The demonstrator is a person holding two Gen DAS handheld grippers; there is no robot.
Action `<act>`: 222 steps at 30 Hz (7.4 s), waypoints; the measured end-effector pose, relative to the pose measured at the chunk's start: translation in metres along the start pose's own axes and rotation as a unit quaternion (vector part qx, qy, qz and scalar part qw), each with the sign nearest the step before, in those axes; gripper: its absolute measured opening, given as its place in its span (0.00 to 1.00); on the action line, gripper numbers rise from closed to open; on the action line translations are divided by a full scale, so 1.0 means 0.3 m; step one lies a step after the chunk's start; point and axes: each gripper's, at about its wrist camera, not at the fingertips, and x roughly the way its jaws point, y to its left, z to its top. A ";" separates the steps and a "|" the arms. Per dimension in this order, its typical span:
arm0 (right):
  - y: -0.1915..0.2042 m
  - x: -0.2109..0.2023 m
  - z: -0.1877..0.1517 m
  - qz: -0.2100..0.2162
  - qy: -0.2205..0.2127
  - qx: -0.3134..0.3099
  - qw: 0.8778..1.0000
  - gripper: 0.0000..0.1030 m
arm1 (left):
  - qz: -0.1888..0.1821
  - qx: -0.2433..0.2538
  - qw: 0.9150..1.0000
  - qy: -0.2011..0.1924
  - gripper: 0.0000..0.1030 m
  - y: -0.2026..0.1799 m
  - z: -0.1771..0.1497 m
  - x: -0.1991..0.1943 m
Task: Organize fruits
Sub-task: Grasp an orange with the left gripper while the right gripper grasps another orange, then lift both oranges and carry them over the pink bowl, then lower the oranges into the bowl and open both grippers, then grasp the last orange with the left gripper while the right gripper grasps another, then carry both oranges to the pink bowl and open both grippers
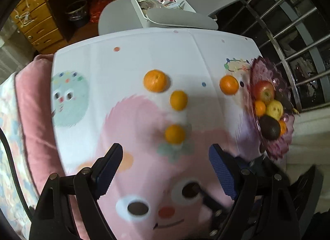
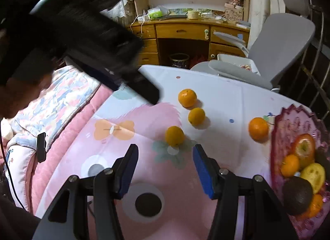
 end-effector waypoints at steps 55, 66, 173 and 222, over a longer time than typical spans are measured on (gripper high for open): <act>0.053 0.111 -0.104 -0.075 0.038 0.034 0.996 0.28 | -0.057 -0.018 0.998 0.009 0.27 0.037 0.001 0.122; 0.056 -0.162 -0.169 -0.118 0.021 0.054 0.991 0.28 | -0.065 -0.016 0.998 -0.009 0.28 -0.022 -0.259 -0.090; -0.464 -0.247 0.326 -0.019 0.249 -0.102 0.963 0.68 | 0.075 -0.022 0.995 -0.061 0.89 -0.024 -0.279 -0.207; -0.484 0.478 0.305 0.021 0.447 -0.209 0.869 0.42 | 0.094 -0.038 0.990 -0.094 0.38 0.017 0.212 0.327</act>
